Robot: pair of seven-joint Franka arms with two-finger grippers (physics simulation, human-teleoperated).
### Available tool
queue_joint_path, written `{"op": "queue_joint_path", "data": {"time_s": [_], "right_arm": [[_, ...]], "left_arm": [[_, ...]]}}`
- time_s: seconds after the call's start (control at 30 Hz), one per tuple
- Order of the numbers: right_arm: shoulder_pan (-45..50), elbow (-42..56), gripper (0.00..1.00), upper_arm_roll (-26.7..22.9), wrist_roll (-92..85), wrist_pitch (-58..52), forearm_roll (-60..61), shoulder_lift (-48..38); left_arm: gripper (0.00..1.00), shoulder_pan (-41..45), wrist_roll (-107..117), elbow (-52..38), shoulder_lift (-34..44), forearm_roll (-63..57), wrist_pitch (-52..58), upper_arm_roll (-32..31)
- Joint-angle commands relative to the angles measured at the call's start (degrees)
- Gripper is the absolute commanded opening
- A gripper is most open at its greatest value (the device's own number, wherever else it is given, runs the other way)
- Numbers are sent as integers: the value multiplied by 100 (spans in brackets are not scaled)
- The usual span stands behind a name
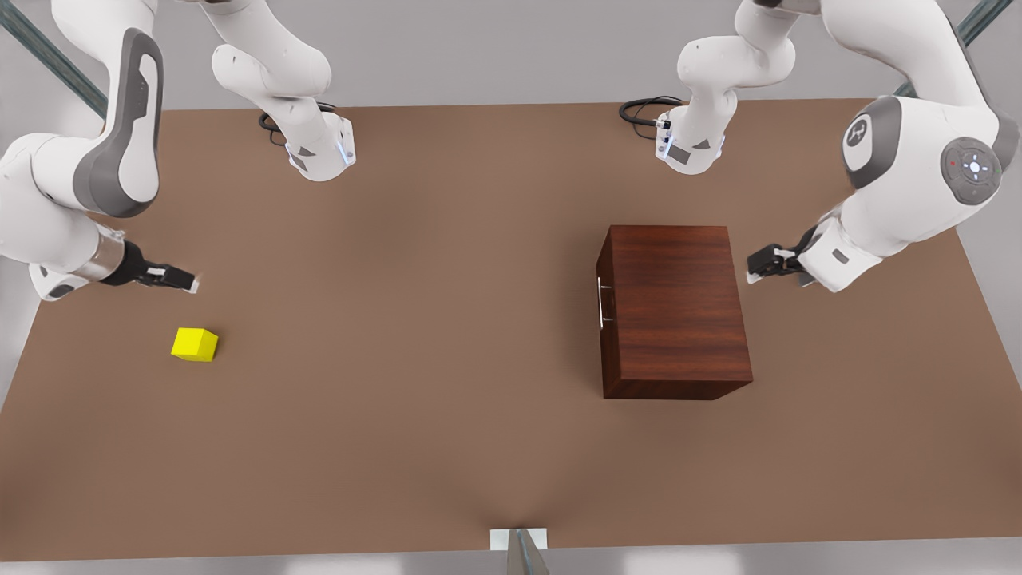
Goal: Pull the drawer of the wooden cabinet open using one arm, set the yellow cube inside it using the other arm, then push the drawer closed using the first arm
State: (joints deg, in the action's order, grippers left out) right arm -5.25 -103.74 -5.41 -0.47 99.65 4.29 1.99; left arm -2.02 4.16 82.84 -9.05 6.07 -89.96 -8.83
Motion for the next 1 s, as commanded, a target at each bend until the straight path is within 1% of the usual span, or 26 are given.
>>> {"op": "queue_joint_path", "data": {"time_s": [0.0,0.07,0.1,0.13,0.17,0.2,0.27,0.3,0.33,0.37,0.4,0.47,0.53,0.63,0.73,0.9,0.97], "right_arm": [[543,3,100,-4,-32,494,10,3],[543,64,100,14,178,354,-245,3],[534,152,100,-30,906,3,-254,-6],[526,231,100,-48,2190,-218,-262,-14],[508,222,100,-39,3341,-455,-280,-14],[464,222,100,-92,3835,-394,-254,-76],[236,179,100,-145,4116,-244,0,-102],[244,144,100,-127,4747,150,36,-102],[253,64,100,-127,6004,722,28,-76],[253,-15,100,-127,6760,985,28,-67],[244,-24,100,-118,7333,1179,10,-23],[244,-24,100,-118,7386,1171,-25,-6],[253,-24,100,-118,7386,1171,-25,30],[253,-24,100,-109,7456,1171,-34,38],[262,-15,100,-109,7456,1162,-34,82],[262,-6,100,-109,7456,1144,-43,109],[271,-6,100,-109,7509,1127,-148,117]], "left_arm": [[100,61,445,-39,-9,61,-294,-14],[100,61,437,-48,-18,43,-233,-40],[100,210,498,-39,-70,-184,-224,-67],[100,755,1568,-39,-158,-335,-224,-66],[100,1326,2439,-206,-439,-721,-233,-67],[100,1801,2905,-417,-642,-870,-233,-66],[100,2723,3952,-716,-1195,-1240,-242,-58],[100,2987,4224,-813,-1354,-1249,-312,-58],[100,3356,4680,-1050,-1696,-1362,-321,-58],[100,3682,5401,-1217,-1995,-1968,-330,-58],[100,3726,5736,-1349,-2180,-2048,-330,-58],[100,3717,5807,-1270,-2505,-2075,-373,-14],[100,3709,5833,-1077,-2584,-2251,-821,-5],[100,3691,5974,-1050,-2813,-2303,-1041,171],[100,3700,6211,-804,-2857,-2505,-1331,311],[100,3735,6343,-646,-2901,-3164,-1323,311],[100,3735,6343,-409,-2866,-3375,-1331,311]]}}
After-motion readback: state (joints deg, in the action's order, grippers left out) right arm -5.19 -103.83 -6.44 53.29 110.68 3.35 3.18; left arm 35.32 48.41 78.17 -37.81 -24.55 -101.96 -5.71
